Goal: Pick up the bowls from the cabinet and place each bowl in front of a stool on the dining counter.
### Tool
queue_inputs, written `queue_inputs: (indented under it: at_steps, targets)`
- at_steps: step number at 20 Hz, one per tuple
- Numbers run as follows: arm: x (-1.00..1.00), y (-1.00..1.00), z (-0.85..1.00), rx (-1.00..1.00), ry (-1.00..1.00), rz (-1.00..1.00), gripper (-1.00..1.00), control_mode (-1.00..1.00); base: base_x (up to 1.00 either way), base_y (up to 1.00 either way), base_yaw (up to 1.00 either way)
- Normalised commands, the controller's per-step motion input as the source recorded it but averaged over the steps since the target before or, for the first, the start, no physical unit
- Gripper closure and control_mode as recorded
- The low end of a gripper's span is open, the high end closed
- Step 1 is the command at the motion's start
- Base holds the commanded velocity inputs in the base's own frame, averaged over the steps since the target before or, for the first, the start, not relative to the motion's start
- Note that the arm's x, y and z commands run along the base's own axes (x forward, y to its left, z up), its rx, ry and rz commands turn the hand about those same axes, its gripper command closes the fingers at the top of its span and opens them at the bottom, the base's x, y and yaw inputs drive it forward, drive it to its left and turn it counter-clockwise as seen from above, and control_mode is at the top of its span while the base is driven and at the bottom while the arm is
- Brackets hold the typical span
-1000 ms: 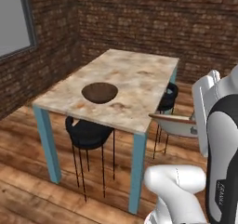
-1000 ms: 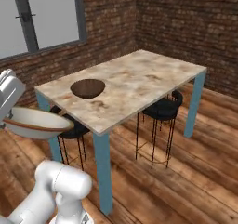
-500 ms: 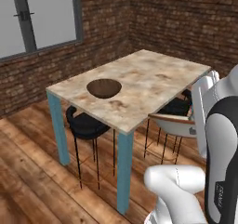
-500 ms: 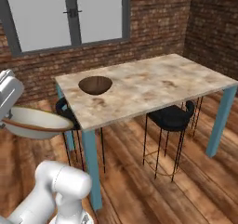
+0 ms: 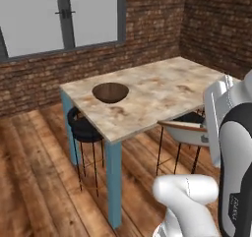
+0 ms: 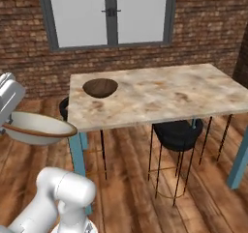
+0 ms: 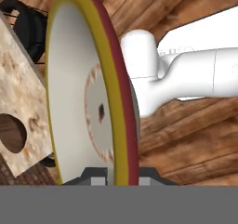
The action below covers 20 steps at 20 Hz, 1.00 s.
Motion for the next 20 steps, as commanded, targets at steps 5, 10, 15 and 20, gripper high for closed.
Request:
queue_inputs:
  at_steps: [5,10,15,20]
  targets:
    - [0.0,0.0,0.0,0.0,0.0,0.0,1.0,1.0,0.06,-1.0,0.48]
    - [0.0,0.0,0.0,0.0,0.0,0.0,1.0,1.0,0.1,-1.0,0.45]
    - [0.0,0.0,0.0,0.0,0.0,0.0,1.0,1.0,0.38,-1.0,0.38]
    - [0.0,0.0,0.0,0.0,0.0,0.0,1.0,1.0,0.59,-1.0,0.32]
